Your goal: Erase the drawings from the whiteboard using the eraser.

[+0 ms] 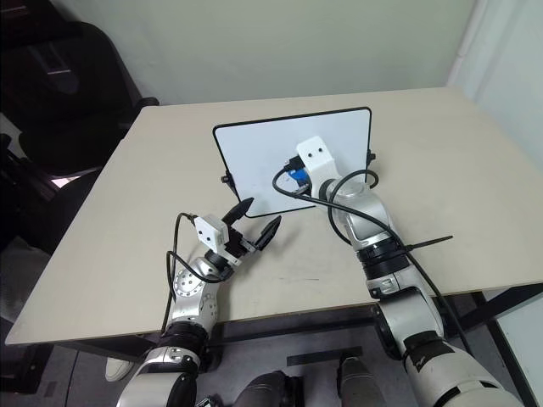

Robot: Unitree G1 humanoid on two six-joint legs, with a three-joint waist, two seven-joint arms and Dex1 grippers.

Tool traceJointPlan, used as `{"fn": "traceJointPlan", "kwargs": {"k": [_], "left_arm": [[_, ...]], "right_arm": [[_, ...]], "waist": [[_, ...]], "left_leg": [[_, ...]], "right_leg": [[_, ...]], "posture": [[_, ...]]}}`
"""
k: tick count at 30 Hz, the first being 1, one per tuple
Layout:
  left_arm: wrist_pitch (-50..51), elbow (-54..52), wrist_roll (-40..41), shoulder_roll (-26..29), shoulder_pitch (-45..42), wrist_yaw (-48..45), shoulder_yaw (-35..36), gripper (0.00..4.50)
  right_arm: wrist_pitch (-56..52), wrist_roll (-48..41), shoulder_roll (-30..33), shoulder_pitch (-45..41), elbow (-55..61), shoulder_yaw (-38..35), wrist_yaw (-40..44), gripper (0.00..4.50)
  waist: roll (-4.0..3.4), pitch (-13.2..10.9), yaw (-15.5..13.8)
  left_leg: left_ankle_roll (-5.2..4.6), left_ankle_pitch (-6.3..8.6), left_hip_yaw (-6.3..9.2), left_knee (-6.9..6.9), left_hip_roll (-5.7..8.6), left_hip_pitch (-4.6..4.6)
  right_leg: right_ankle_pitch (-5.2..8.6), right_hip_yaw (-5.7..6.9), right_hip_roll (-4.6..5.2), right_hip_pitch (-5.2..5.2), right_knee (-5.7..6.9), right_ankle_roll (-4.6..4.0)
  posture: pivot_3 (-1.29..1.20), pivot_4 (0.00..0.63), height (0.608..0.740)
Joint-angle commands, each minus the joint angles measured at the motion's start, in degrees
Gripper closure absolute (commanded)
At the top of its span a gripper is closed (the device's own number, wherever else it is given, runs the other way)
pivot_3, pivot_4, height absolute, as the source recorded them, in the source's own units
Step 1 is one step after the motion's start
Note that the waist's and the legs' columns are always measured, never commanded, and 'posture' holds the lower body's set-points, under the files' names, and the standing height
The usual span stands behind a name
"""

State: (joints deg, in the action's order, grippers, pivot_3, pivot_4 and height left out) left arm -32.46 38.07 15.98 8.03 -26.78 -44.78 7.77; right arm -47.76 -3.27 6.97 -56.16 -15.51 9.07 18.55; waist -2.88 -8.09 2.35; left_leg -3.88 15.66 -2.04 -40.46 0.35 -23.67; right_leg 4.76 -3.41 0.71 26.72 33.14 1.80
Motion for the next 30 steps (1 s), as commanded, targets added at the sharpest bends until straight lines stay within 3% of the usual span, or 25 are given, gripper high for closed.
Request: {"fn": "traceJointPlan", "kwargs": {"k": [1, 14, 30], "left_arm": [[-0.4, -0.1, 0.8, -0.6, 1.8, -0.1, -0.2, 0.00], [-0.4, -0.4, 0.6, -0.6, 2.2, 0.0, -0.2, 0.00], [-0.3, -1.1, 0.2, -0.8, 2.8, 0.8, -0.4, 0.00]], "right_arm": [[2.4, -0.3, -0.2, -2.9, 3.7, -2.2, -1.1, 3.77], [-0.6, 1.6, -0.1, 2.9, -0.5, 2.3, 0.1, 3.77], [0.7, 0.9, -2.3, 0.3, 2.2, 4.2, 4.3, 3.77]], "waist": [[0.00, 0.0, 0.0], [0.04, 0.0, 0.0], [0.02, 0.0, -0.2]], "left_leg": [[0.00, 0.00, 0.00, 0.00, 0.00, 0.00], [0.00, 0.00, 0.00, 0.01, 0.00, 0.05], [0.06, 0.03, 0.02, 0.13, -0.02, 0.04]], "right_leg": [[0.00, 0.01, 0.00, 0.00, 0.00, 0.01], [0.00, -0.01, 0.00, -0.05, -0.06, 0.00], [-0.03, 0.01, -0.03, 0.01, -0.08, -0.09]], "posture": [[0.00, 0.150, 0.726], [0.00, 0.150, 0.726], [0.00, 0.150, 0.726]]}}
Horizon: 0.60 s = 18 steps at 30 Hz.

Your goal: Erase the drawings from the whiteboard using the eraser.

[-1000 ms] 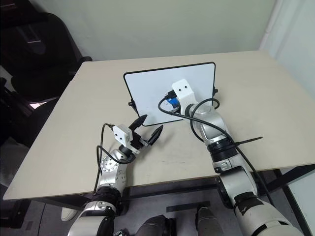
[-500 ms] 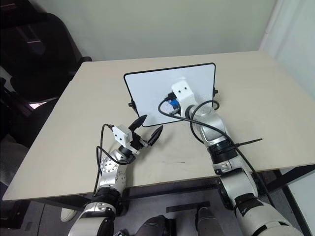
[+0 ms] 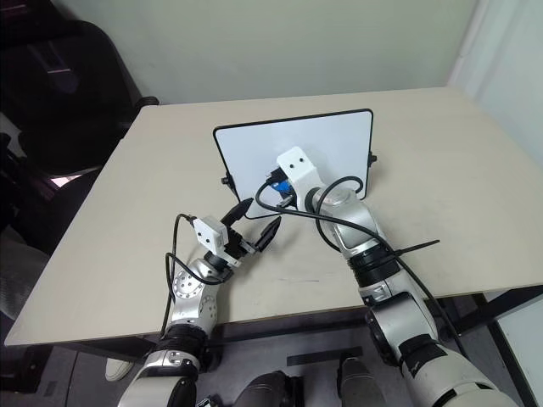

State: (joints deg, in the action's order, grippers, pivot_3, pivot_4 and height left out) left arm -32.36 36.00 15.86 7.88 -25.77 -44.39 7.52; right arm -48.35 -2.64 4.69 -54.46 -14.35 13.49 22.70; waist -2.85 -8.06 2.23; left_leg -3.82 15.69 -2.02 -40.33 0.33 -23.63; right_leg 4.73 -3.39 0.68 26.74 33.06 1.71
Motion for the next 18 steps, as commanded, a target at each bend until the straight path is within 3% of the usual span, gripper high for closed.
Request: {"fn": "traceJointPlan", "kwargs": {"k": [1, 18], "left_arm": [[-0.4, 0.8, 0.4, -0.7, 1.9, 0.5, -0.2, 0.00], [-0.1, 1.2, 0.8, -0.4, 1.6, 0.1, -0.4, 0.00]], "right_arm": [[0.9, 0.7, 0.4, -1.1, 0.2, 0.2, 0.2, 3.77], [3.9, 1.9, 4.4, -4.6, -8.3, -9.6, -10.8, 3.77]], "waist": [[-0.03, 0.0, -0.1], [0.05, 0.0, -0.1]], "left_leg": [[0.01, 0.01, 0.00, 0.00, 0.00, 0.00], [-0.01, 0.00, -0.01, -0.24, 0.02, -0.01]], "right_leg": [[-0.03, 0.00, 0.01, 0.00, -0.01, -0.06], [-0.06, -0.02, 0.03, -0.07, -0.01, 0.14]], "posture": [[0.00, 0.150, 0.726], [0.00, 0.150, 0.726]]}}
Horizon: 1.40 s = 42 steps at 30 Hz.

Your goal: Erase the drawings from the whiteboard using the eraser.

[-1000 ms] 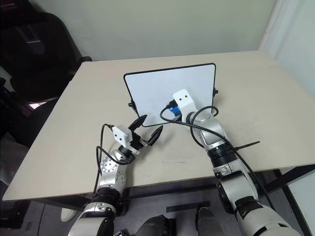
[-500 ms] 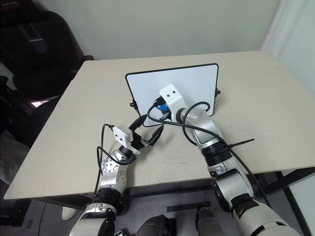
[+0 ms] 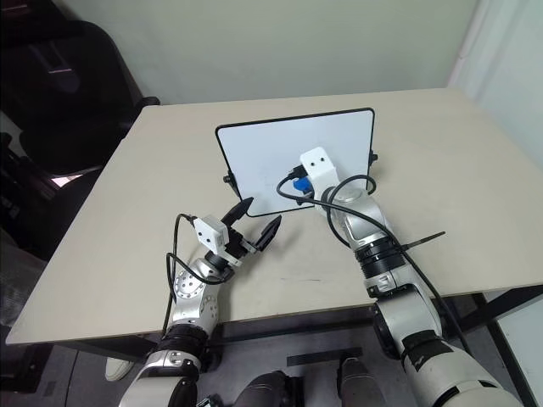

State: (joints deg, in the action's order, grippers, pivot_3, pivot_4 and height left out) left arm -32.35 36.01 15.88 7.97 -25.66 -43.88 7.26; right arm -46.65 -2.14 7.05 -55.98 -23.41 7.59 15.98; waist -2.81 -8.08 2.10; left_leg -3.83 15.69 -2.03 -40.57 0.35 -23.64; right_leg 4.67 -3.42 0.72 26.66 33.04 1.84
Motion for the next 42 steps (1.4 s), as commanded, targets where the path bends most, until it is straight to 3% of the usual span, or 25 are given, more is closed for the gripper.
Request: {"fn": "traceJointPlan", "kwargs": {"k": [1, 11, 28, 37, 42], "left_arm": [[-0.1, 1.3, 0.8, -0.5, 1.5, -0.5, -0.2, 0.00], [-0.2, 2.0, 0.8, -0.5, 0.8, -0.9, 0.0, 0.00], [-0.3, 1.4, 0.6, -0.5, 1.0, -0.4, -0.1, 0.00], [-0.5, 3.4, 0.7, -0.2, -0.2, -0.6, 0.1, 0.00], [-0.9, 5.4, 0.6, -0.5, -1.4, -1.2, -0.1, 0.00]], "right_arm": [[2.0, 1.6, 2.4, -2.8, 1.1, -3.5, -4.1, 3.77], [0.5, 0.1, 4.0, -0.8, 4.8, -5.1, -4.7, 3.77], [-3.5, 0.4, -2.6, 0.2, 10.0, 6.6, 3.2, 3.77], [-0.1, 0.6, 0.7, -3.9, 1.5, -4.3, -5.2, 3.77], [-0.3, 0.6, 3.0, -3.5, 1.9, -5.9, -5.6, 3.77]], "waist": [[0.03, 0.0, 0.0], [0.04, 0.0, 0.1], [-0.04, 0.0, -0.6], [-0.02, 0.0, -0.7], [0.03, 0.0, -0.5]], "left_leg": [[0.00, 0.00, 0.00, -0.04, 0.00, 0.00], [0.00, 0.00, 0.00, -0.11, 0.01, 0.00], [0.03, 0.02, 0.03, -0.03, 0.00, -0.01], [0.08, 0.05, 0.02, 0.00, 0.00, -0.03], [0.25, 0.14, 0.02, -0.06, 0.04, -0.03]], "right_leg": [[-0.07, 0.00, 0.00, -0.01, -0.02, 0.03], [-0.33, 0.00, 0.00, 0.01, -0.08, 0.03], [-0.17, 0.04, -0.02, 0.14, -0.15, 0.17], [-0.21, 0.02, -0.01, 0.12, -0.12, 0.05], [-0.33, 0.01, 0.03, 0.05, -0.14, -0.02]], "posture": [[0.00, 0.150, 0.726], [0.00, 0.150, 0.726], [0.00, 0.150, 0.726], [0.00, 0.150, 0.726], [0.00, 0.150, 0.726]]}}
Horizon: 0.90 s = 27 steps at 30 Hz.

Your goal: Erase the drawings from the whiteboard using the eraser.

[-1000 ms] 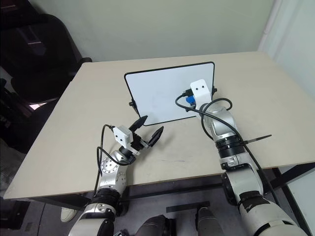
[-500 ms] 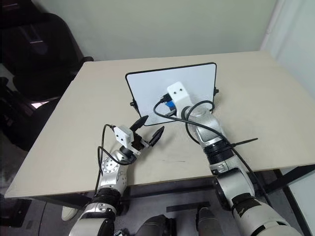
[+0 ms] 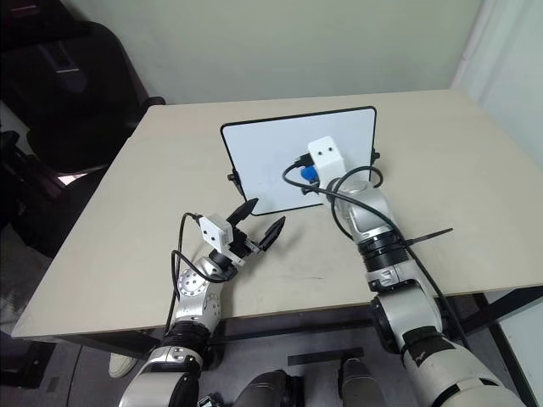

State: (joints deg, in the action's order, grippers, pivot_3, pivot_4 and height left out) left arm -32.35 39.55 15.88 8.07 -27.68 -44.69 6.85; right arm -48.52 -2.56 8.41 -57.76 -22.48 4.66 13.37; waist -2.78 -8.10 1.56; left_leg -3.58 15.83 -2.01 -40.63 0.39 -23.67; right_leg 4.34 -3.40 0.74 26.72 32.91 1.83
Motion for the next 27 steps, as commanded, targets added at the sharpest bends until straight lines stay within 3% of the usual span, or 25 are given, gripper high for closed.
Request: {"fn": "traceJointPlan", "kwargs": {"k": [1, 9, 16, 20, 25, 27], "left_arm": [[-1.0, 2.1, 0.6, -0.6, 0.5, -0.4, 0.3, 0.00], [-1.8, 3.7, 0.2, -0.8, -0.6, -0.5, 0.1, 0.00], [-1.7, 4.1, 0.4, -1.1, -0.5, -0.4, 0.1, 0.00], [-1.8, 4.2, 0.4, -1.2, -0.4, -0.5, 0.1, 0.00], [-1.8, 4.4, 0.5, -1.3, -0.6, -0.7, 0.1, 0.00], [-1.8, 4.4, 0.5, -1.3, -0.6, -0.7, 0.1, 0.00]], "right_arm": [[1.5, 1.0, 1.9, -1.5, 1.2, -3.1, -3.0, 3.77], [-6.2, -0.3, 6.1, 5.3, 13.8, -4.3, -1.5, 3.77], [-27.9, -5.5, 13.9, 11.9, 30.4, -6.9, 3.3, 3.77], [-33.7, -7.4, 16.9, 15.1, 32.4, -5.9, 5.1, 3.77], [-32.7, -7.2, 18.0, 17.9, 29.2, -5.3, 4.6, 3.77], [-32.0, -7.1, 17.6, 17.8, 28.4, -5.9, 4.3, 3.23]], "waist": [[0.00, 0.0, 0.0], [-0.03, 0.0, -0.3], [-0.18, 0.0, -0.7], [-0.18, 0.1, -0.5], [-0.21, 0.0, -0.5], [-0.21, 0.1, -0.5]], "left_leg": [[0.00, 0.00, 0.00, -0.01, 0.01, 0.00], [-0.20, -0.11, 0.01, 0.00, 0.00, 0.02], [-0.26, -0.15, 0.00, 0.05, 0.00, 0.01], [-0.26, -0.15, 0.00, 0.05, 0.00, 0.07], [-0.26, -0.15, 0.00, 0.05, 0.00, 0.09], [-0.26, -0.15, 0.00, 0.05, 0.00, 0.09]], "right_leg": [[0.00, 0.00, 0.00, -0.01, 0.00, 0.00], [-0.14, 0.02, 0.00, -0.01, 0.03, -0.02], [0.02, 0.02, -0.01, -0.07, 0.02, 0.20], [0.02, 0.00, -0.03, -0.12, 0.00, 0.21], [0.02, -0.01, -0.03, -0.13, 0.01, 0.21], [0.02, -0.01, -0.03, -0.13, 0.00, 0.21]], "posture": [[0.00, 0.150, 0.726], [0.00, 0.150, 0.726], [0.00, 0.150, 0.726], [0.00, 0.150, 0.726], [0.00, 0.150, 0.726], [0.00, 0.150, 0.726]]}}
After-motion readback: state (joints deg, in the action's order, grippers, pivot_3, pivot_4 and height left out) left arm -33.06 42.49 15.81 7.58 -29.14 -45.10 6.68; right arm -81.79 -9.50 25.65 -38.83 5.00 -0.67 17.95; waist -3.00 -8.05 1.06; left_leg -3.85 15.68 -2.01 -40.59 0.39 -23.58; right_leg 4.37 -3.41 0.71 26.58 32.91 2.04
